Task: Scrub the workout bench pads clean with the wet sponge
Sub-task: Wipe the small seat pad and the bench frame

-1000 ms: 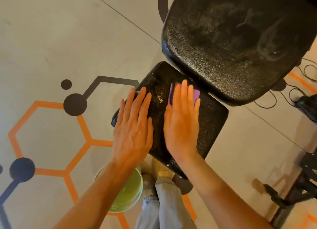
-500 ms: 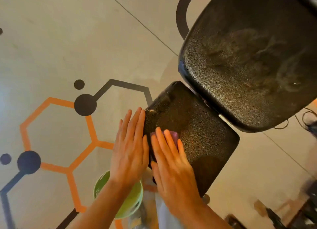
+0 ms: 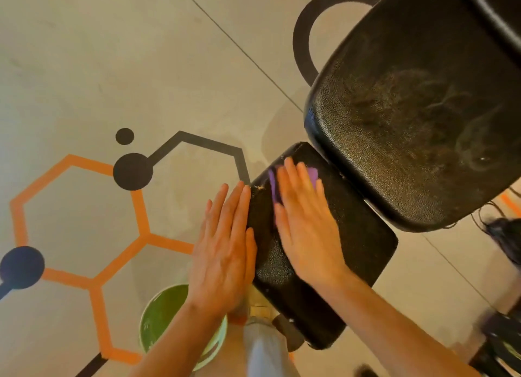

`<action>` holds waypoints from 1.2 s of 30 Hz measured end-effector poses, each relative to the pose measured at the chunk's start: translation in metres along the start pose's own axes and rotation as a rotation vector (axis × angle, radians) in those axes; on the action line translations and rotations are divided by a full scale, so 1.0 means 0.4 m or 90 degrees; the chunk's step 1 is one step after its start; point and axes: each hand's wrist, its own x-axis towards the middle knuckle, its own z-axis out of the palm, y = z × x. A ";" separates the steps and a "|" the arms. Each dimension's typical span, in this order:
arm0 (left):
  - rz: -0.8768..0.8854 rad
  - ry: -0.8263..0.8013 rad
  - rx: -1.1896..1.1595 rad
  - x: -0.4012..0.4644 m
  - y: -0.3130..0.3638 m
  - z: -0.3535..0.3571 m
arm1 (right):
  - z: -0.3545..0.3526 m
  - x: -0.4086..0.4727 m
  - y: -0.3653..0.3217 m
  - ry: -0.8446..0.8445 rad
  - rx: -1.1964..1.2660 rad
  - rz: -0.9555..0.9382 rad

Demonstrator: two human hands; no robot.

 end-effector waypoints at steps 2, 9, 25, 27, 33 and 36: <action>0.000 0.003 0.000 0.001 0.000 0.004 | -0.003 0.097 0.014 0.052 0.016 0.132; -0.070 0.005 -0.148 -0.018 -0.012 0.003 | 0.007 -0.113 -0.101 -0.071 0.056 -0.004; -0.222 0.021 -0.295 -0.054 -0.019 0.019 | 0.003 0.121 0.013 0.017 0.047 0.170; -0.232 0.017 -0.315 -0.053 -0.015 0.019 | 0.012 0.114 -0.018 0.027 0.055 0.211; -0.211 0.041 -0.287 -0.057 -0.018 0.029 | -0.008 -0.029 -0.065 -0.109 0.034 -0.036; -0.200 0.066 -0.290 -0.053 -0.020 0.036 | -0.005 0.146 0.022 -0.008 -0.022 0.094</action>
